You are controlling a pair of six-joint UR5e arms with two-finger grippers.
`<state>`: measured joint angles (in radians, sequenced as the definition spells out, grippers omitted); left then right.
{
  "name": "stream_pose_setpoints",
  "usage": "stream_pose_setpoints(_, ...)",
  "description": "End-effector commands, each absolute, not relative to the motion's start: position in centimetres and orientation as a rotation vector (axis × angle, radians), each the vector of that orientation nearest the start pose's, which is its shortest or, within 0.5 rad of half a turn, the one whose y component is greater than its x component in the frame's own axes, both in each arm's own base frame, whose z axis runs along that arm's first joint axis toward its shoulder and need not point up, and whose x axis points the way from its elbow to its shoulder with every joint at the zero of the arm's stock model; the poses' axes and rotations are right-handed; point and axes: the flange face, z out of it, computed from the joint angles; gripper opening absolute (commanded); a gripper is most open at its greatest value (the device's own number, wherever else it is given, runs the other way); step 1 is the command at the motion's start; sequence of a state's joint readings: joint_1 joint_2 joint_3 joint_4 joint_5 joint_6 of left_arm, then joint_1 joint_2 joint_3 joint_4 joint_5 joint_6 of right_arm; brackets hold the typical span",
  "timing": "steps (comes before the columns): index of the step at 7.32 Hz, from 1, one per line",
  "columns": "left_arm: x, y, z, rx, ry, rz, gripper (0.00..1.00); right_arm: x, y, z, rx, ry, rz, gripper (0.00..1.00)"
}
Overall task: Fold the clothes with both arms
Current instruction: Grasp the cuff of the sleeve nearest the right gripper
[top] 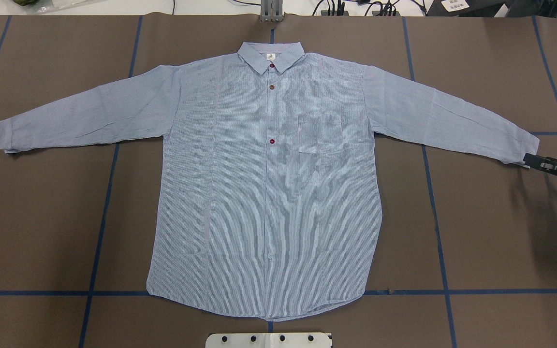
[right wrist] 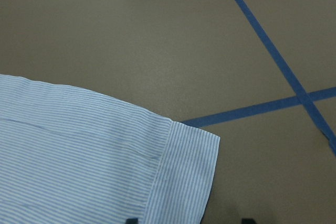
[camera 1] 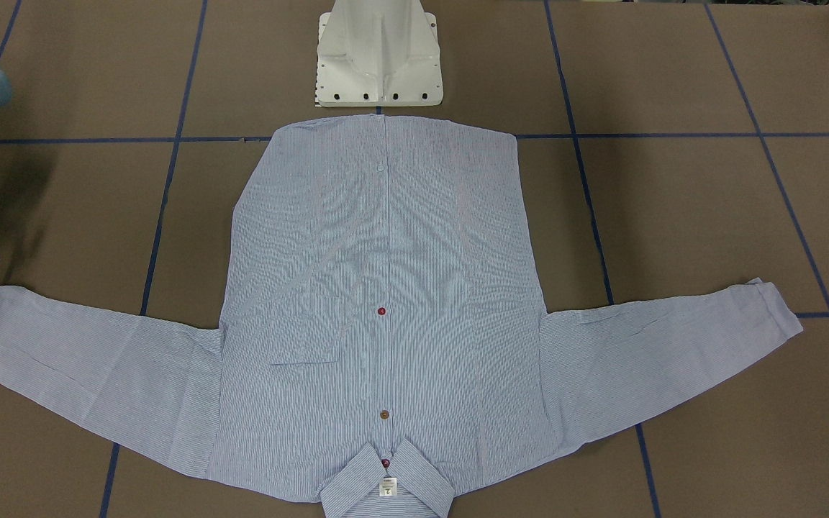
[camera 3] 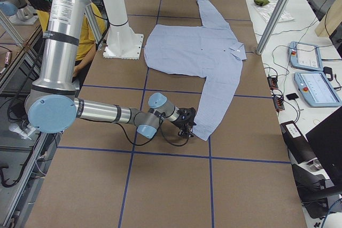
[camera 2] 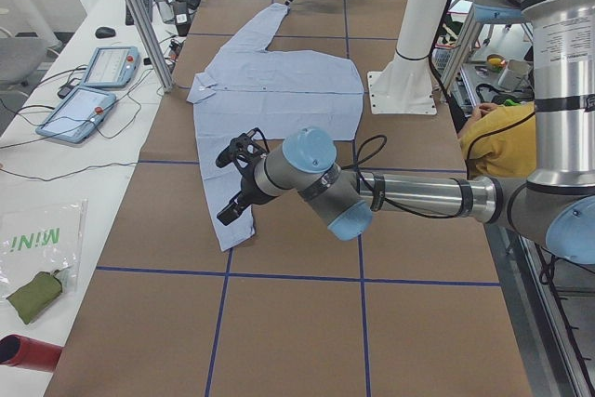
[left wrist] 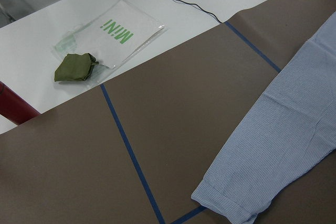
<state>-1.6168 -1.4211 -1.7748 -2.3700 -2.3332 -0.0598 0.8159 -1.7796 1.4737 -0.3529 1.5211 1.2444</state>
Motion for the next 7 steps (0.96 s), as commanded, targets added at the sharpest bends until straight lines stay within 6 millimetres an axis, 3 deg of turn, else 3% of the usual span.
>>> stream_pose_setpoints(1, -8.50, -44.44, 53.39, 0.803, 0.719, 0.229, 1.00, -20.10, -40.31, 68.11, 0.550, -0.736, 0.468, 0.66)
stream_pose_setpoints(3, -8.50, -44.38, 53.46, 0.802, 0.719, 0.229, 1.00, -20.37, -40.38, 68.53, 0.550, -0.729, 0.467, 0.62)
stream_pose_setpoints(5, -8.50, -44.38, 53.46, 0.802, 0.719, 0.229, 1.00, -20.62, -40.23, 68.68, 0.548, -0.726, 0.463, 0.50)
stream_pose_setpoints(7, -8.50, -44.39, 53.54, 0.800, 0.719, 0.228, 1.00, -20.62, -40.23, 68.68, 0.549, -0.725, 0.462, 0.00)
